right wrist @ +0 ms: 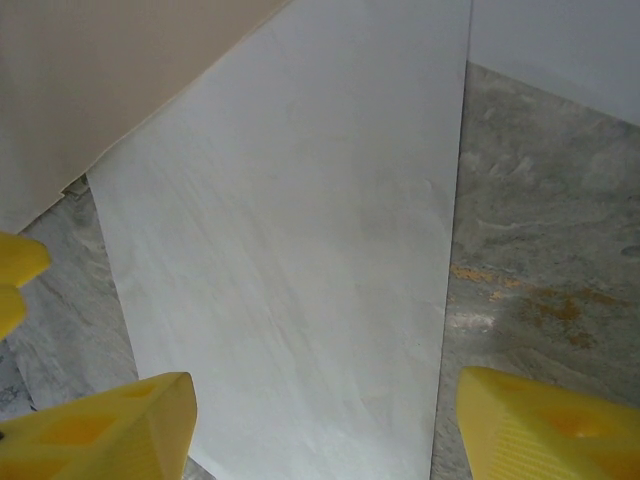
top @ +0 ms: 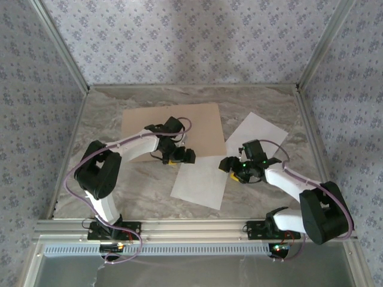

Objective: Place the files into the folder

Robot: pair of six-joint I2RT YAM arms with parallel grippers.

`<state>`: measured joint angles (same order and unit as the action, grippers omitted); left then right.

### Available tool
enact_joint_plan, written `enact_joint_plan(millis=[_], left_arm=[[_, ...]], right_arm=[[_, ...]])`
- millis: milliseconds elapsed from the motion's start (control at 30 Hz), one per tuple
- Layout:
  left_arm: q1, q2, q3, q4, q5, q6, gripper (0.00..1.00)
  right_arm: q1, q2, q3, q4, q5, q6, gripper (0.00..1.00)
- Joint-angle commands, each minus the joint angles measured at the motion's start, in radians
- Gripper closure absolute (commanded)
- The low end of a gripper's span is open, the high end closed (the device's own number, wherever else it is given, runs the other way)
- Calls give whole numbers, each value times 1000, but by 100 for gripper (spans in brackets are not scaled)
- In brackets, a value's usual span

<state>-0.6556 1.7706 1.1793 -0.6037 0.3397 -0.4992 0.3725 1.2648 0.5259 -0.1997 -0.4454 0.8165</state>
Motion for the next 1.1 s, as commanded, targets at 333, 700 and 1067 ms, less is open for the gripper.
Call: enact_joint_plan(millis=[333,700,1067], left_arm=[[-37,7,-64,102,5,-27,19],[-89,51,-80,144,16,-51,17],[-137,81,-63,195,41,-71,16]], right_arm=[[15,32,-6,11,22,19,27],[11,49,-11,10,19,16,26],[-44,-2,-40,-47,24,-24,23]])
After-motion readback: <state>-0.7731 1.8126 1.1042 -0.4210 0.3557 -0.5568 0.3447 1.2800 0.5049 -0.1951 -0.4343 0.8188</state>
